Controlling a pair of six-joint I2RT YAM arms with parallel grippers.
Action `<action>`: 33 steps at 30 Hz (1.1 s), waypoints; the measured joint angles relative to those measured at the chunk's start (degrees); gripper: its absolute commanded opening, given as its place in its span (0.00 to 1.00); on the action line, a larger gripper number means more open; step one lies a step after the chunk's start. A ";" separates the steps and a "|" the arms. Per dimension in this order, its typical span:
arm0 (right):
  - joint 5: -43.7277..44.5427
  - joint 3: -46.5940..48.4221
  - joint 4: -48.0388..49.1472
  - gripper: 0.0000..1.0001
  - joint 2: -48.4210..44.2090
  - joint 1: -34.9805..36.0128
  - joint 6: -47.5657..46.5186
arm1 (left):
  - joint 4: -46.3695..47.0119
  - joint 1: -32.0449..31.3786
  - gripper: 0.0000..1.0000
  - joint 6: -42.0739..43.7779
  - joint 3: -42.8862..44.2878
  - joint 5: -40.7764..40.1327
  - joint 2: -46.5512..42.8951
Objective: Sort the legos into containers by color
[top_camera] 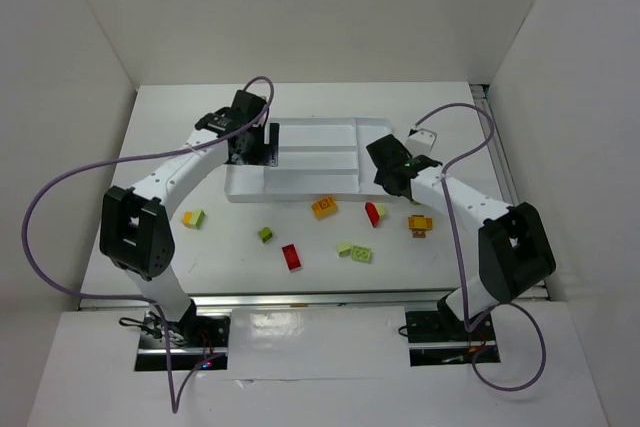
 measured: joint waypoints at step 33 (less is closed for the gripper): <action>-24.68 -8.48 7.41 0.73 -1.79 -21.49 -2.73 | 3.93 4.28 1.00 -0.46 -6.64 6.01 -17.40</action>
